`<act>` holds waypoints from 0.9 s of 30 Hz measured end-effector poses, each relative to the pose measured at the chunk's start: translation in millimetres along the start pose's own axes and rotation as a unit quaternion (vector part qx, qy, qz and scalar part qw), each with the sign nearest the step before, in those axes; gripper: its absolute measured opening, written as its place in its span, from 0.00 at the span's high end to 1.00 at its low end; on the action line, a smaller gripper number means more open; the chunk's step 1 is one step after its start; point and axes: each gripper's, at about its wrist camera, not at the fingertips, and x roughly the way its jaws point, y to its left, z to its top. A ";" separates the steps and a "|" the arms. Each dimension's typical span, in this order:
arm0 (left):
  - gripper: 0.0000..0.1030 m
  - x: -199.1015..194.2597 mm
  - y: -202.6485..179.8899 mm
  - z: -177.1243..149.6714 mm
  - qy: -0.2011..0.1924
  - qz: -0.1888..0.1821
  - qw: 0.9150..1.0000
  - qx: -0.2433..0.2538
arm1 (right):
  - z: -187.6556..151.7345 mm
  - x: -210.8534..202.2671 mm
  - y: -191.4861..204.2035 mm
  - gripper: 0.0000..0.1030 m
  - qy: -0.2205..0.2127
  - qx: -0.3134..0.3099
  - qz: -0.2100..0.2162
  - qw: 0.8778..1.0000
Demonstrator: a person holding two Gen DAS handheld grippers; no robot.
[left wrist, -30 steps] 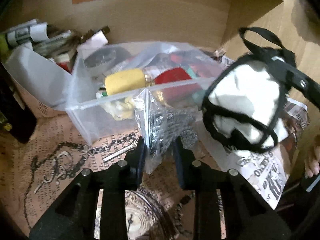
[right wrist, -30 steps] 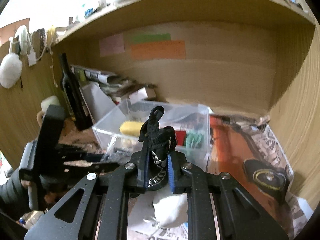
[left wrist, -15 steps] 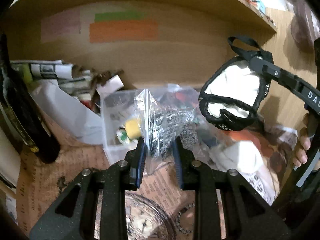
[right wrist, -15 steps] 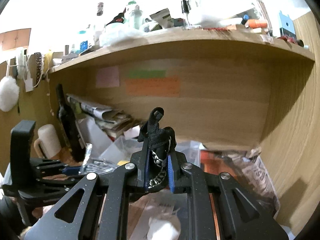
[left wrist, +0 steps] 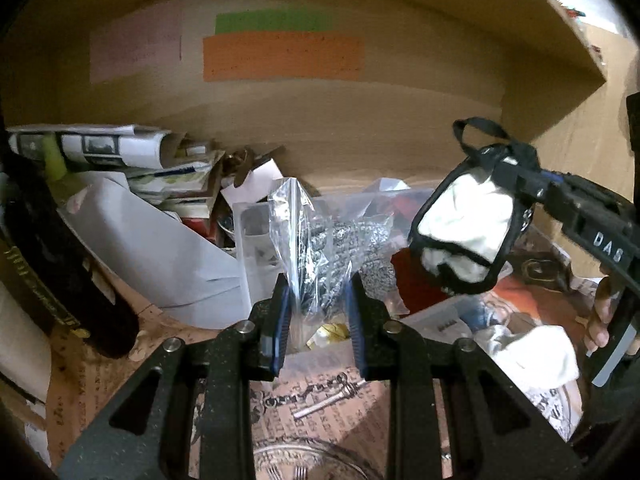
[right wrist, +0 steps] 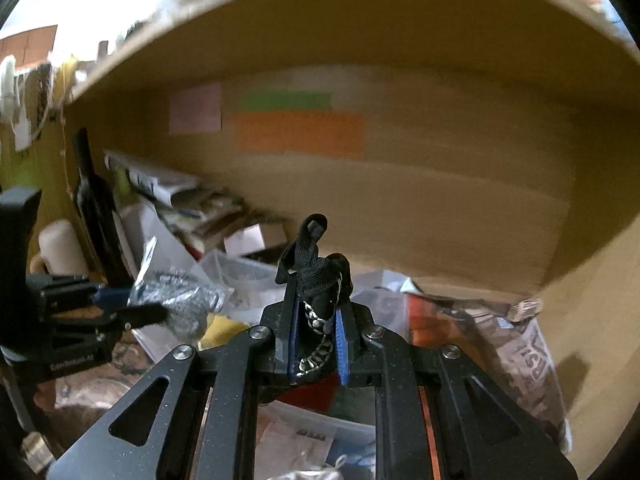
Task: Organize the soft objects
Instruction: 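Lift the mesh bag and black strapped pad into the box while both grippers release, then grasp the white cloth with the right gripper while the left gripper grasps the chain bracelet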
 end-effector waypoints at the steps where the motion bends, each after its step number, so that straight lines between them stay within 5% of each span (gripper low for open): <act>1: 0.74 5.8 0.9 0.9 0.005 -0.002 1.000 -0.001 | -0.7 6.5 0.1 0.87 0.009 -0.004 0.004 1.000; 12: 0.74 55.1 -3.3 0.6 0.052 -0.006 0.999 0.017 | -14.3 49.0 -5.4 0.84 0.100 -0.038 0.002 0.994; 19: 0.59 62.4 -7.1 0.0 0.062 -0.004 0.998 0.025 | -18.5 51.4 -13.5 0.37 0.115 -0.028 -0.020 0.993; 21: 0.48 59.0 -6.6 0.3 0.057 -0.001 0.998 0.024 | -16.7 46.5 -15.2 0.33 0.106 -0.025 -0.028 0.994; 27: 0.39 39.2 -2.5 4.7 0.034 -0.002 0.999 0.014 | -8.4 17.8 -15.1 0.21 0.064 -0.024 -0.044 0.997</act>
